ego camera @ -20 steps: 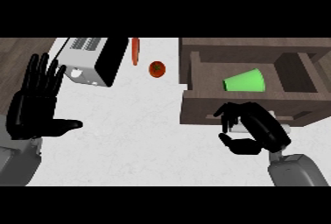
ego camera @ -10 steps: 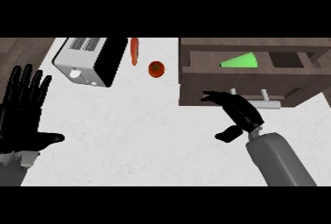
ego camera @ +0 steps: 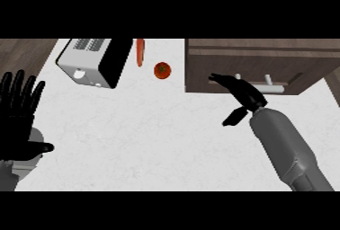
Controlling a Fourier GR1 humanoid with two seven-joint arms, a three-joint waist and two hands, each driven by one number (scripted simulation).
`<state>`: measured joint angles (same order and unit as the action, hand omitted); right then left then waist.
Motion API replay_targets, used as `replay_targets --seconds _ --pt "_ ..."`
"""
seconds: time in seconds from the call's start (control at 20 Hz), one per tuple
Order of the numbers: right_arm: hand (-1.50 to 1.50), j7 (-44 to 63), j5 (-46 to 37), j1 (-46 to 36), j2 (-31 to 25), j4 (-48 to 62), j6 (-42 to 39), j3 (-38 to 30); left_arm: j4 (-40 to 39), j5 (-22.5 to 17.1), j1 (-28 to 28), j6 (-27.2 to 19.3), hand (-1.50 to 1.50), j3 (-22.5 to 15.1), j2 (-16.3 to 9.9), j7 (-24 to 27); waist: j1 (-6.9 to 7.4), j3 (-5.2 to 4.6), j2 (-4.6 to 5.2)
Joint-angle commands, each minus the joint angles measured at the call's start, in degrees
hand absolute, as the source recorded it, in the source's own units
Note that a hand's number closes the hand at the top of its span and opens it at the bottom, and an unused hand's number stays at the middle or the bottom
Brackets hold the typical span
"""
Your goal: Pick up the cup, place it into the drawer and close the drawer
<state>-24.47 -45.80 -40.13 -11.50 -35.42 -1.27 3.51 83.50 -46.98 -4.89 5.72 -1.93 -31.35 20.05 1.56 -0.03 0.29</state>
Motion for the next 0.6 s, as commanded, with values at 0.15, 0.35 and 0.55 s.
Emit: replay_targets --seconds 0.15,0.35,0.55 --pt "-1.5 -5.46 0.53 -12.03 -3.87 17.09 -0.53 -5.0 0.07 0.38 -1.17 1.06 -1.5 -0.12 2.43 -0.69 1.44 0.16 0.91" --pt "-1.5 -7.75 0.5 -14.46 -6.5 21.34 -0.85 -6.21 -1.1 2.21 -1.73 1.67 -1.5 -0.63 2.75 -0.03 2.16 0.19 1.31" --pt "-1.5 -8.78 0.85 -16.12 -8.31 23.98 -1.56 -7.2 -0.59 2.82 -1.07 1.9 -1.5 0.19 1.9 0.13 3.19 0.23 1.47"
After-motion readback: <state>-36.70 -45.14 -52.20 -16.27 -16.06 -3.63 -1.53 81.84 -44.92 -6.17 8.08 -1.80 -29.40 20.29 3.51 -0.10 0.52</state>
